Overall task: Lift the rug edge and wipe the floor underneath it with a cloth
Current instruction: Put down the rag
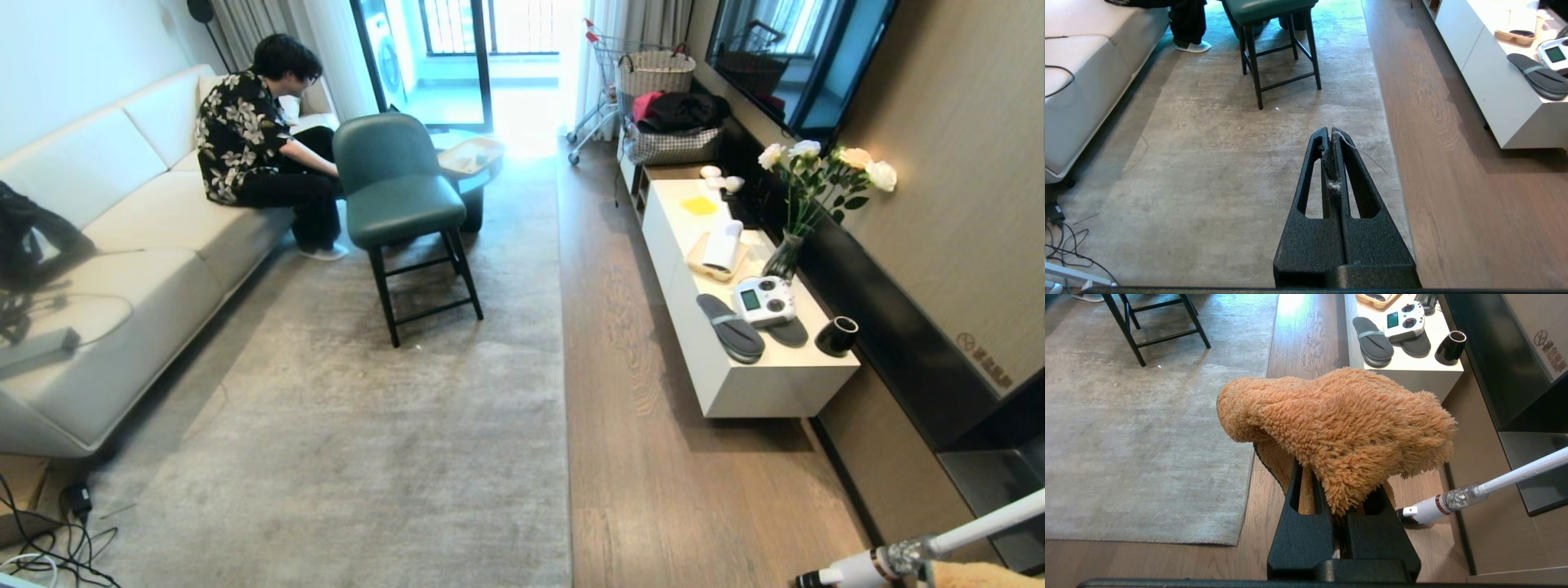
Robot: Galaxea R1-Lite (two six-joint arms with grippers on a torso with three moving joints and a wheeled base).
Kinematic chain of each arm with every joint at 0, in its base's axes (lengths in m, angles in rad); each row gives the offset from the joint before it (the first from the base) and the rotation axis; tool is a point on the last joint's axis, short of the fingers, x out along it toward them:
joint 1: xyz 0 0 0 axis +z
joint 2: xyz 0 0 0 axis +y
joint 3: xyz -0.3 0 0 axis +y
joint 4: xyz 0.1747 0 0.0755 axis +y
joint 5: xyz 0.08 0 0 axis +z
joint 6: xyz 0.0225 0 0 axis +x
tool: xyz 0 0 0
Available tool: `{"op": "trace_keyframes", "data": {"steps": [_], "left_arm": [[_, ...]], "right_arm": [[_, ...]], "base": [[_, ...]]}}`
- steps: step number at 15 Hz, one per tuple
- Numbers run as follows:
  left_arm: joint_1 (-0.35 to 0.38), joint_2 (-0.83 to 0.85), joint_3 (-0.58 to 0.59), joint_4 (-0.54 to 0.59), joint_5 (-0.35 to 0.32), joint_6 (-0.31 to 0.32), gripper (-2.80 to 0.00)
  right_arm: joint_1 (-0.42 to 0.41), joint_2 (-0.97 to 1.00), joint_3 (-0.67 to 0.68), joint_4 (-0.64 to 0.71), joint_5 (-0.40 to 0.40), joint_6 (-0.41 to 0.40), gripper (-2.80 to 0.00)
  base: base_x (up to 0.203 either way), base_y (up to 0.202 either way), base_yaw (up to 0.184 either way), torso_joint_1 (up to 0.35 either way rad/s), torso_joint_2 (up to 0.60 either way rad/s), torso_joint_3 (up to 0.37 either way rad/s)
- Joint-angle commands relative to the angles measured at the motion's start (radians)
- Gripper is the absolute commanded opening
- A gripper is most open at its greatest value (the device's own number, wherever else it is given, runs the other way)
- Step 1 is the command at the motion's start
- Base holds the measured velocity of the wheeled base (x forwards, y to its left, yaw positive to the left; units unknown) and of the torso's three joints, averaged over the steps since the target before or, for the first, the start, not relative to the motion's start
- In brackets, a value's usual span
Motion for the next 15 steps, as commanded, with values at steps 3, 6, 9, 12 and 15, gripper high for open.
{"op": "trace_keyframes", "data": {"steps": [3, 6, 9, 12, 15], "left_arm": [[0.000, 0.000, 0.000, 0.000, 0.001, 0.000, -2.80], [0.000, 0.000, 0.000, 0.000, 0.000, -0.002, -2.80], [0.000, 0.000, 0.000, 0.000, 0.001, -0.002, -2.80], [0.000, 0.000, 0.000, 0.000, 0.001, -0.002, -2.80], [0.000, 0.000, 0.000, 0.000, 0.001, -0.002, -2.80]], "right_arm": [[0.000, 0.001, 0.000, 0.001, 0.000, 0.000, -2.80], [0.000, 0.001, 0.000, 0.001, 0.000, 0.000, -2.80], [-0.001, 0.001, 0.000, 0.001, 0.000, 0.000, -2.80], [0.000, 0.001, 0.000, 0.001, 0.000, 0.000, -2.80], [0.000, 0.001, 0.000, 0.001, 0.000, 0.000, -2.80]], "base": [[0.000, 0.000, 0.000, 0.000, 0.00, 0.000], [0.000, 0.000, 0.000, 0.000, 0.00, 0.000], [0.000, 0.000, 0.000, 0.000, 0.00, 0.000], [0.000, 0.000, 0.000, 0.000, 0.00, 0.000], [0.000, 0.000, 0.000, 0.000, 0.00, 0.000]]}}
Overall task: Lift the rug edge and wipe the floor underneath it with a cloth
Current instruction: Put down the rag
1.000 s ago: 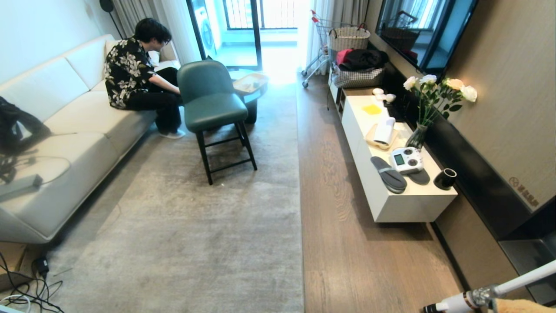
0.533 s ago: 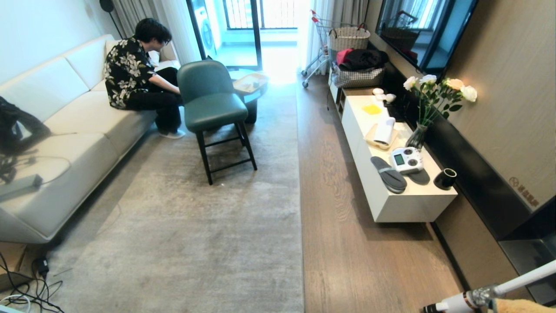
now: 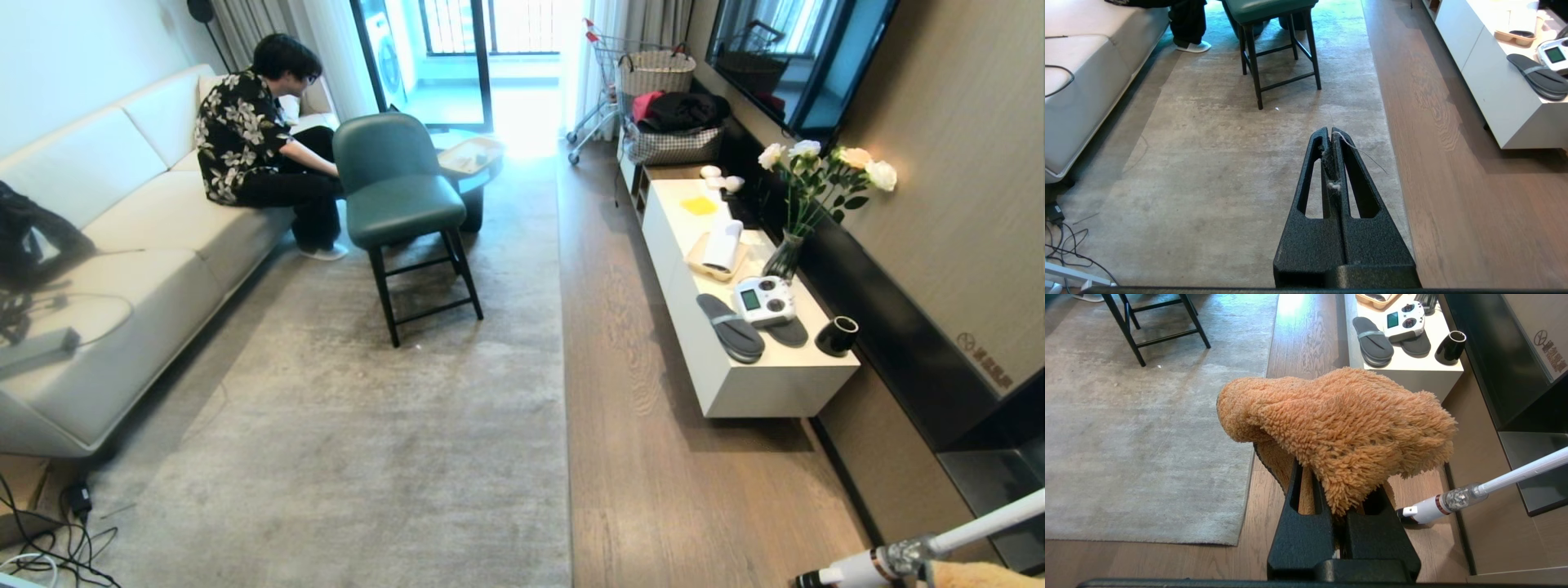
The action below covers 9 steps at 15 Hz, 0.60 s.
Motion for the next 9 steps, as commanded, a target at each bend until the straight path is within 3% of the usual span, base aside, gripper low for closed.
{"op": "trace_keyframes", "data": {"steps": [1, 5, 9], "left_arm": [[0.000, 0.000, 0.000, 0.000, 0.000, 0.000, -2.80], [0.000, 0.000, 0.000, 0.000, 0.000, 0.000, -2.80], [0.000, 0.000, 0.000, 0.000, 0.000, 0.000, -2.80]], "right_arm": [[0.000, 0.001, 0.000, 0.001, 0.000, 0.000, -2.80], [0.000, 0.001, 0.000, 0.001, 0.000, 0.000, -2.80], [-0.001, 0.001, 0.000, 0.001, 0.000, 0.000, -2.80]], "base": [[0.000, 0.000, 0.000, 0.000, 0.00, 0.000], [0.000, 0.000, 0.000, 0.000, 0.00, 0.000], [0.001, -0.152, -0.005, 0.003, 0.00, 0.001]]}}
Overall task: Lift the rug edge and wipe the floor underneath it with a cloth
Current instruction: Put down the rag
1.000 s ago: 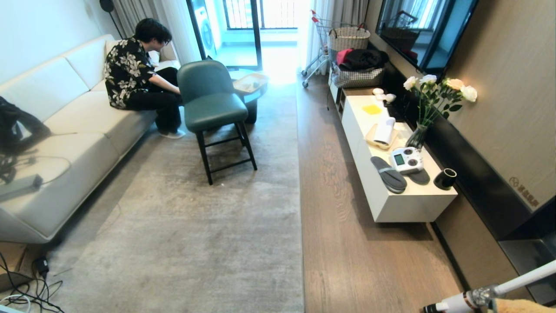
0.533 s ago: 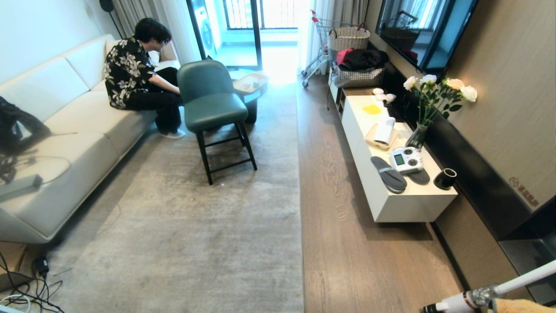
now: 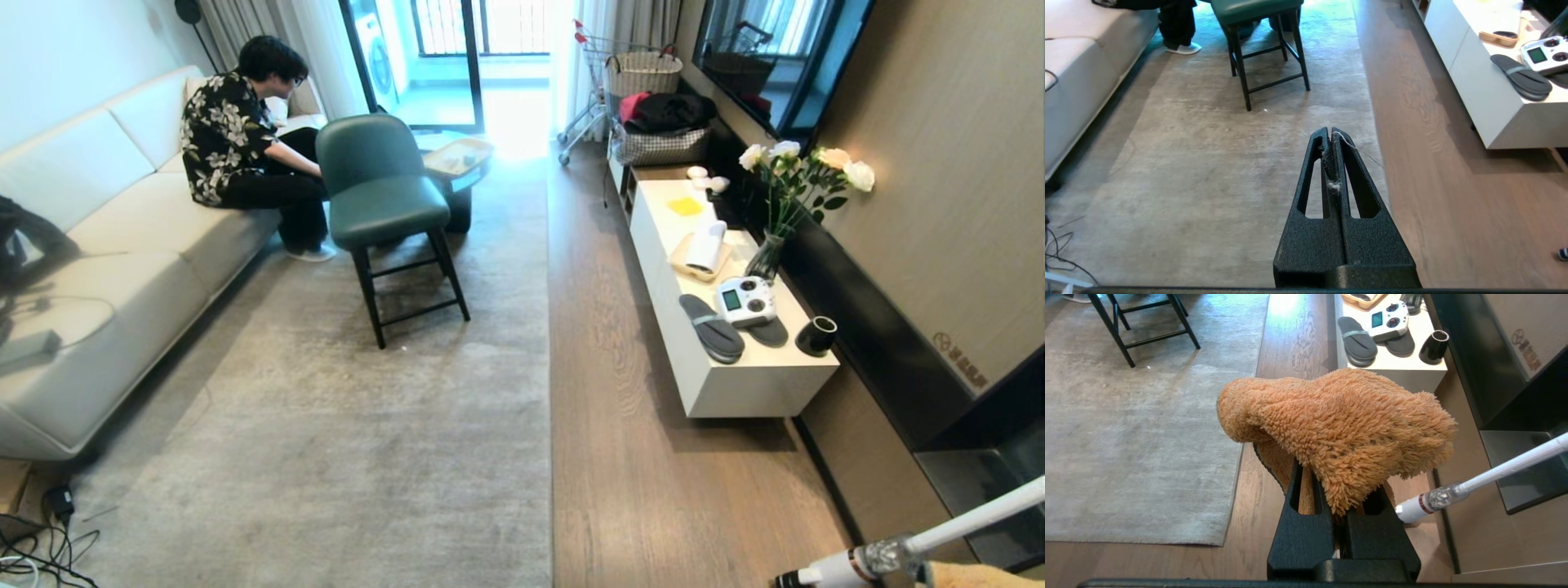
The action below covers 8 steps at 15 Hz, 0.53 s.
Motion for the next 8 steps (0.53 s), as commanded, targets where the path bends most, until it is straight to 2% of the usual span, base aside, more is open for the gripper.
{"op": "trace_keyframes", "data": {"steps": [1, 8], "left_arm": [[0.001, 0.000, 0.000, 0.000, 0.001, 0.000, -2.80], [0.000, 0.000, 0.000, 0.000, 0.001, 0.000, -2.80]], "right_arm": [[-0.001, 0.001, 0.000, 0.001, 0.000, 0.000, -2.80], [-0.001, 0.001, 0.000, 0.001, 0.000, -0.001, -2.80]], "base": [[0.000, -0.193, -0.004, 0.002, 0.00, 0.007], [0.000, -0.195, 0.002, 0.002, 0.00, 0.002]]}}
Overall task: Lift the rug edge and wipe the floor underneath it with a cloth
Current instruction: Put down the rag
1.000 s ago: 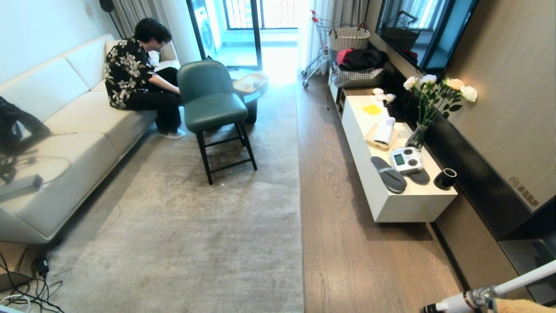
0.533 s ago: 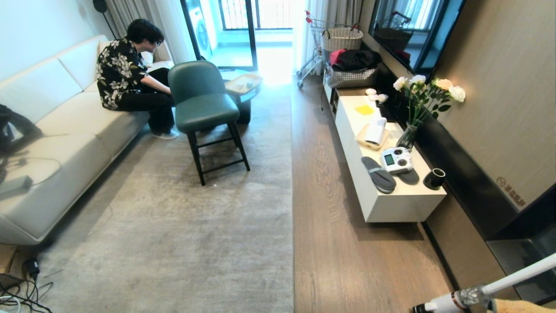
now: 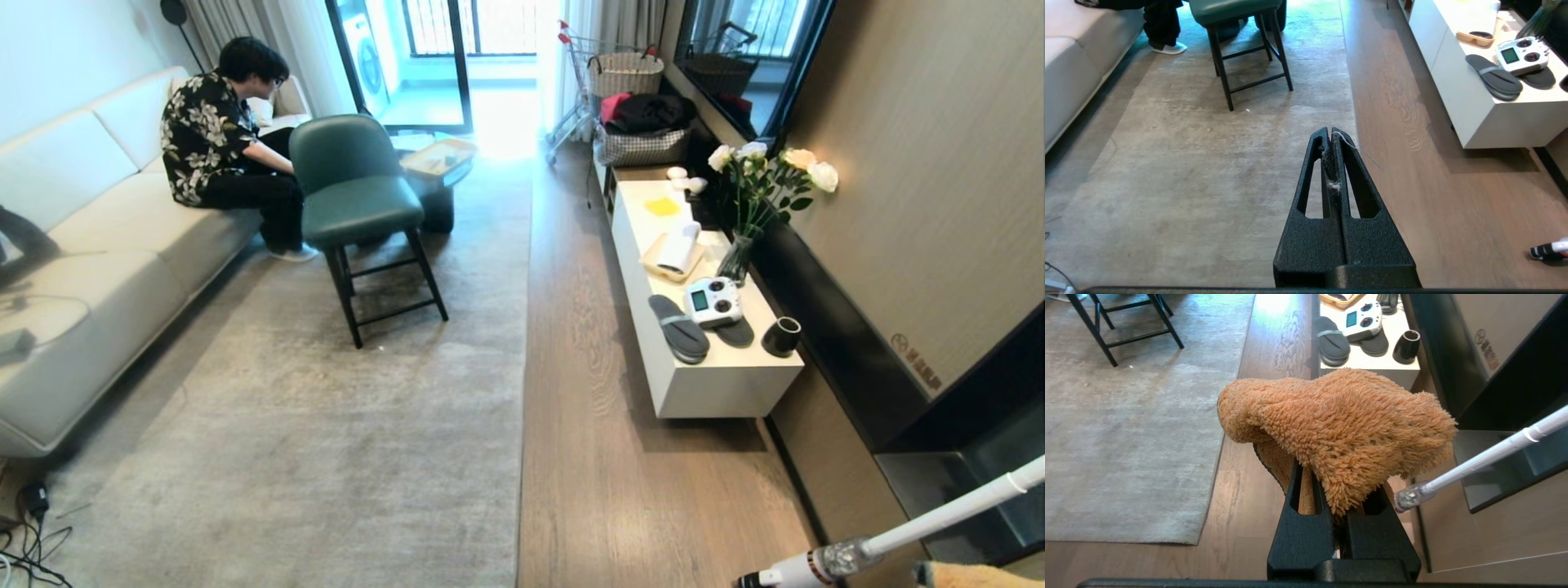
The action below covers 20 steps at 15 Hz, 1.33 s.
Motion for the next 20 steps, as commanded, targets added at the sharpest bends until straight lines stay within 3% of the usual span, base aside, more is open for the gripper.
{"op": "trace_keyframes", "data": {"steps": [1, 6, 20], "left_arm": [[0.000, 0.000, 0.000, 0.000, 0.000, 0.000, -2.80], [0.000, 0.000, 0.000, 0.000, 0.000, 0.002, -2.80], [0.000, 0.000, 0.000, 0.000, 0.000, 0.002, -2.80]], "right_arm": [[0.000, 0.001, 0.000, 0.001, 0.001, -0.001, -2.80], [0.000, 0.001, 0.000, 0.001, 0.001, -0.001, -2.80], [0.001, 0.001, -0.001, 0.001, 0.001, 0.001, -2.80]], "base": [[0.000, -0.193, 0.001, 0.011, 0.00, 0.002], [0.000, -0.168, 0.000, 0.002, 0.00, 0.003], [0.000, 0.000, 0.000, 0.000, 0.00, 0.000]]}}
